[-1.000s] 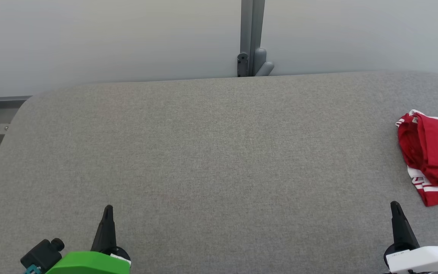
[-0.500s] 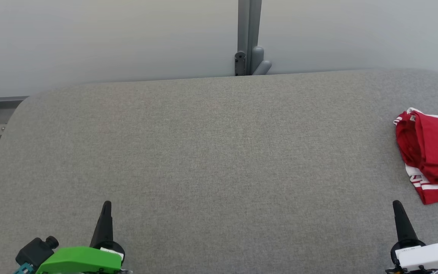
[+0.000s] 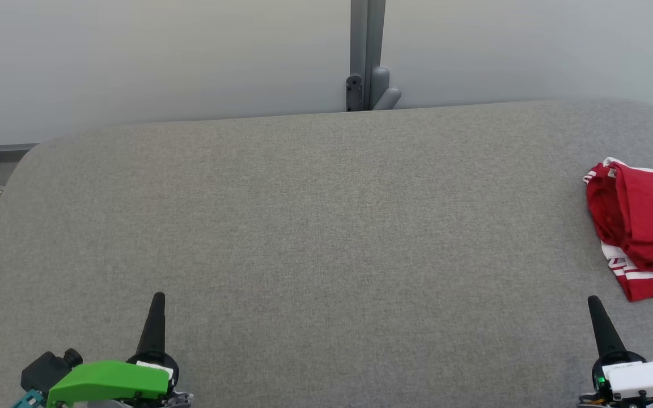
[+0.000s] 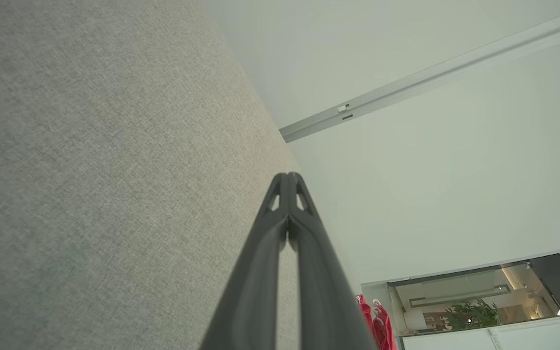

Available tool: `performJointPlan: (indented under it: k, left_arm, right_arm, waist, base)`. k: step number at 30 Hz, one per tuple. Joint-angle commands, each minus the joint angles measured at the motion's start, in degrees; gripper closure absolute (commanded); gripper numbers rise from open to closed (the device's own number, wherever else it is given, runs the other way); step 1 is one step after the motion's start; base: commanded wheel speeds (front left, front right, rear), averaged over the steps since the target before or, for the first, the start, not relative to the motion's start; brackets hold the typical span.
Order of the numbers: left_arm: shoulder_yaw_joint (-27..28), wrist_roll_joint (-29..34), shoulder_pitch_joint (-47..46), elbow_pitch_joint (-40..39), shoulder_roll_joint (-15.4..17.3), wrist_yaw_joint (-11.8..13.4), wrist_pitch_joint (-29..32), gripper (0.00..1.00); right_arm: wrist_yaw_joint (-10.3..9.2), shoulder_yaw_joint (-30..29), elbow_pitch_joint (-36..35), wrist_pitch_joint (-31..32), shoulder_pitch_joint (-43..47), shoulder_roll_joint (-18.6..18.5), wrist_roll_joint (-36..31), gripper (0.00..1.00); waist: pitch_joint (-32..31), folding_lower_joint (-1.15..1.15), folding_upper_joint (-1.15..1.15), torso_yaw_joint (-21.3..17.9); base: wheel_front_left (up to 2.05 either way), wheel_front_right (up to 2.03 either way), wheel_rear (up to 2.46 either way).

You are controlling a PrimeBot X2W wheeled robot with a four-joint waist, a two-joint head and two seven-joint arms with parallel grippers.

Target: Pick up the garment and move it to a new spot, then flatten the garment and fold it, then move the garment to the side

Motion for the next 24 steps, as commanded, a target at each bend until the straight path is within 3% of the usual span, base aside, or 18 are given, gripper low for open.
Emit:
performJointPlan:
  k: [1,24]
  left_arm:
    - [0.44,-2.07,-1.37,-0.24,0.19,-0.47,0.41,1.00]
    - [1.68,-12.61,-2.71,0.21,-0.03,-1.68,3.24,1.00]
  right_arm:
    - [0.01,-0.42,-0.58,0.56,-1.07,-0.12,1.96,1.00]
    - [0.02,-2.03,-0.52,3.90,-1.61,0.12,13.10,1.00]
  waist:
    - [0.04,0.00,0.00,-0.08]
    - [0.42,0.00,0.00,-0.82]
  base:
    - [0.00,0.00,0.00]
    - [0.00,0.00,0.00]
